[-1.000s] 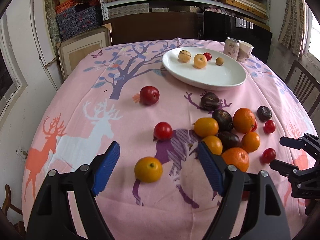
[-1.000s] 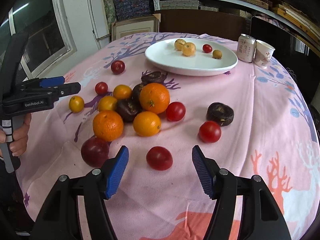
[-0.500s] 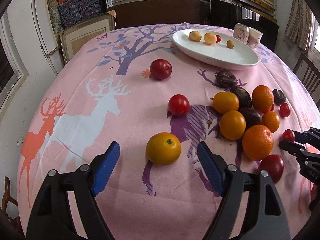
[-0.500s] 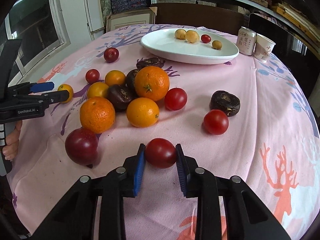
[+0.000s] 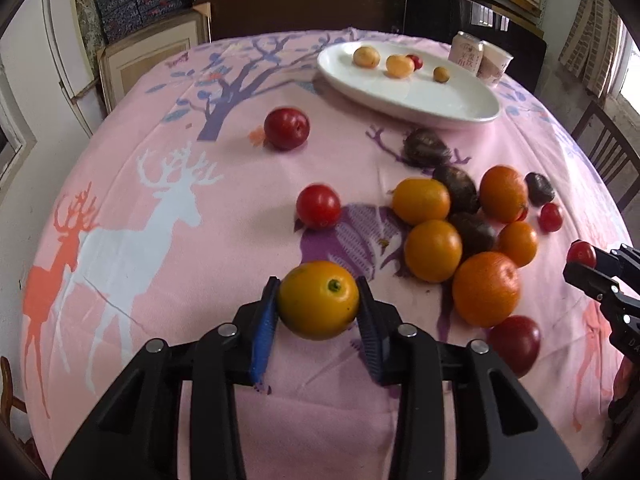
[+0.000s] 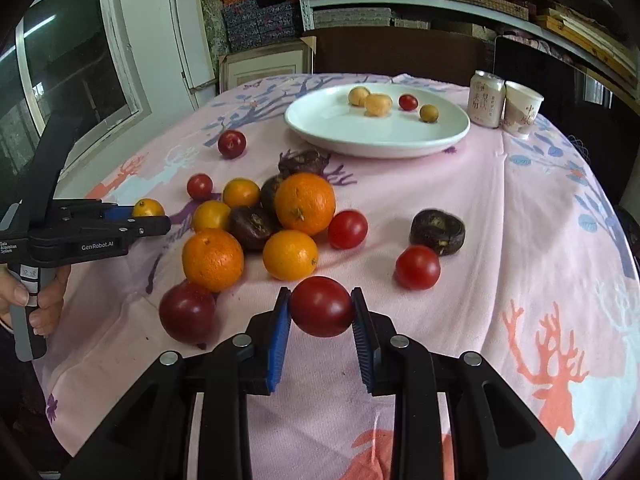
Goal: Organize fruits
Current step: 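Grasp a red tomato with the right gripper while the left gripper grasps a tangerine, then carry the tomato and tangerine onto the white plate and open both grippers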
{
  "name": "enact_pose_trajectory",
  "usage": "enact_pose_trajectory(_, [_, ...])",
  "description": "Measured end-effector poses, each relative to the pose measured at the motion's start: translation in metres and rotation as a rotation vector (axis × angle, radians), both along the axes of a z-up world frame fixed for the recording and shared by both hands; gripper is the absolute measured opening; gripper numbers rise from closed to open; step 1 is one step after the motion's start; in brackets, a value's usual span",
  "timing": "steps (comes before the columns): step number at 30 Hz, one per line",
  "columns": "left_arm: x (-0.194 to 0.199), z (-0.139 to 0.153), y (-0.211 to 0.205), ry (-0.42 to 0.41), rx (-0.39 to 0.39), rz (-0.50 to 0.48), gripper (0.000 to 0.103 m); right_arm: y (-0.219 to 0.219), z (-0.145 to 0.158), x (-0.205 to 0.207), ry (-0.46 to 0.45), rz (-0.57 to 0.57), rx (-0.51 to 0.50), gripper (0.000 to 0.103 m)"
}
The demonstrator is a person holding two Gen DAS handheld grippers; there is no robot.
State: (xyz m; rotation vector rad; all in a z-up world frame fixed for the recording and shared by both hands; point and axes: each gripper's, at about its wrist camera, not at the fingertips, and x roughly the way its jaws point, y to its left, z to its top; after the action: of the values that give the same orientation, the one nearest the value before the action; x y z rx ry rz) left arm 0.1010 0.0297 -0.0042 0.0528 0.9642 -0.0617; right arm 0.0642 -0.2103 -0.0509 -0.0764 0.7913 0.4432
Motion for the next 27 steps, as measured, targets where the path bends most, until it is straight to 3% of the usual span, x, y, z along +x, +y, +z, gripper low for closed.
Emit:
enact_pose_trajectory(6, [0.016, 0.068, -0.033, -0.166, -0.024, -0.058, 0.037, -0.013, 0.062, 0.011, -0.174, -0.021, 0.005, 0.03])
enact_pose_trajectory(10, [0.053, 0.083, -0.062, -0.176, -0.068, -0.09, 0.037, -0.017, 0.085, 0.04, -0.263, -0.056, 0.006, 0.03])
enact_pose_trajectory(14, [0.098, 0.075, -0.086, -0.159, -0.037, -0.098, 0.037, -0.012, 0.078, 0.084, -0.233, -0.064, 0.009, 0.03])
enact_pose_trajectory(19, [0.156, 0.039, -0.094, -0.08, -0.018, -0.06, 0.037, -0.001, 0.049, 0.136, -0.143, -0.062, -0.019, 0.03])
enact_pose_trajectory(22, [0.177, 0.019, -0.092, -0.037, -0.028, -0.039, 0.037, 0.002, 0.032, 0.162, -0.086, -0.067, -0.021, 0.03])
enact_pose_trajectory(27, [0.193, 0.007, -0.095, -0.026, 0.02, -0.043, 0.037, 0.015, 0.013, 0.186, -0.039, -0.051, -0.066, 0.031])
